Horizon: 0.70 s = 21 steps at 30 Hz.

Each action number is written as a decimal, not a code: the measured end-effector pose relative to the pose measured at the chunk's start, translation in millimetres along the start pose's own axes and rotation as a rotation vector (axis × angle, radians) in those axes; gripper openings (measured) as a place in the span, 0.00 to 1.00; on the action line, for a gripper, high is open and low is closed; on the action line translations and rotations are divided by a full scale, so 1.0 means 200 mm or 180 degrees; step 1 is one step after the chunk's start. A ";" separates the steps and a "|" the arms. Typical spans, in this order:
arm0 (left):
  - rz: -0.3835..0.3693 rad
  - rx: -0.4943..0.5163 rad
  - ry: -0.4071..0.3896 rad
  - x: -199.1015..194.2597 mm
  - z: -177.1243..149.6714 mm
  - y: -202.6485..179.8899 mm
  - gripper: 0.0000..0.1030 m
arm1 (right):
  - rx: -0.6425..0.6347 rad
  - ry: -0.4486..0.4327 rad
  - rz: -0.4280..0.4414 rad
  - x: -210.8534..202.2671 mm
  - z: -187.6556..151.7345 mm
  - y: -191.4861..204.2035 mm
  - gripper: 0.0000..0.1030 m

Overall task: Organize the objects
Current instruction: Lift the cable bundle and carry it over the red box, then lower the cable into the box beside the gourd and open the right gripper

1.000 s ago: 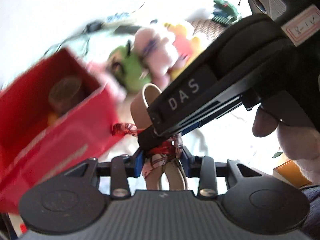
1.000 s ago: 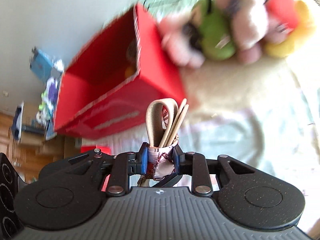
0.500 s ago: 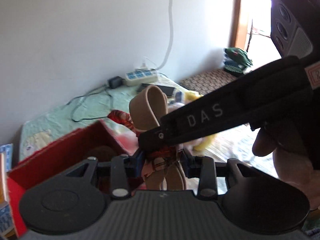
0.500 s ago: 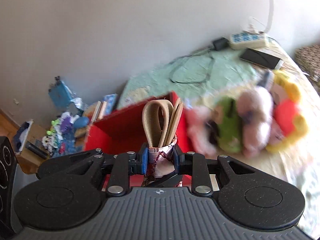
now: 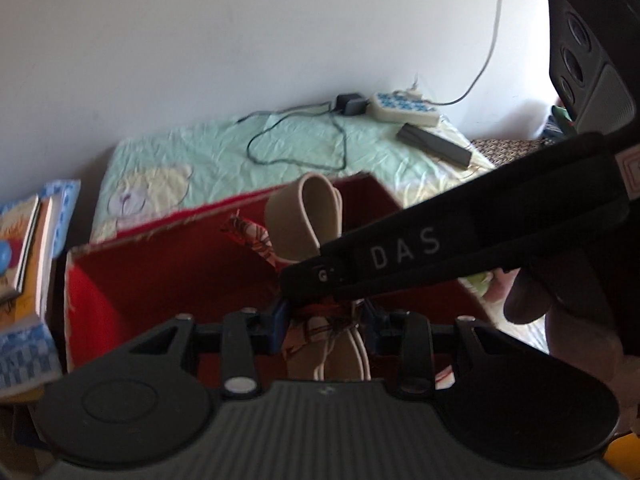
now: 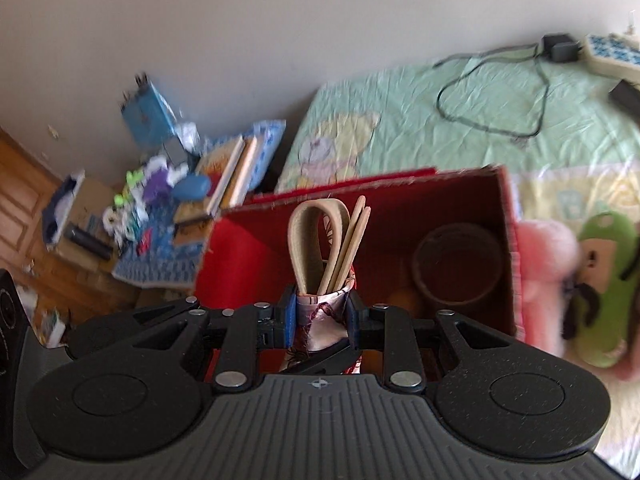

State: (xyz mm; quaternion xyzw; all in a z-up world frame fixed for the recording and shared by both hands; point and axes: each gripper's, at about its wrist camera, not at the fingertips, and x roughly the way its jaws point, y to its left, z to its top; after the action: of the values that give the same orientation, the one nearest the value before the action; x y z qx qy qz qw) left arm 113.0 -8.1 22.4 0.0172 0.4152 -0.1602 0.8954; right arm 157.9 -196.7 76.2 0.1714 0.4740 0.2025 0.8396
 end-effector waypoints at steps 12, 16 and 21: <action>0.0084 -0.0275 0.0541 0.19 -0.10 0.11 0.37 | -0.0063 0.0714 -0.0164 0.40 0.01 -0.04 0.25; 0.0109 -0.0313 0.0638 0.24 -0.11 0.14 0.37 | -0.0118 0.0854 -0.0240 0.47 0.01 -0.05 0.25; 0.0176 -0.0340 0.0627 0.27 -0.10 0.16 0.40 | -0.0109 0.0938 -0.0310 0.53 0.01 -0.08 0.25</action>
State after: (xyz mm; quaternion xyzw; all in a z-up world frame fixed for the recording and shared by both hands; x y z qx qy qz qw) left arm 140.4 11.1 -33.5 -0.0034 0.5084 -0.1106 0.8540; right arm 212.3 -157.2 -7.5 0.1022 0.5963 0.1926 0.7726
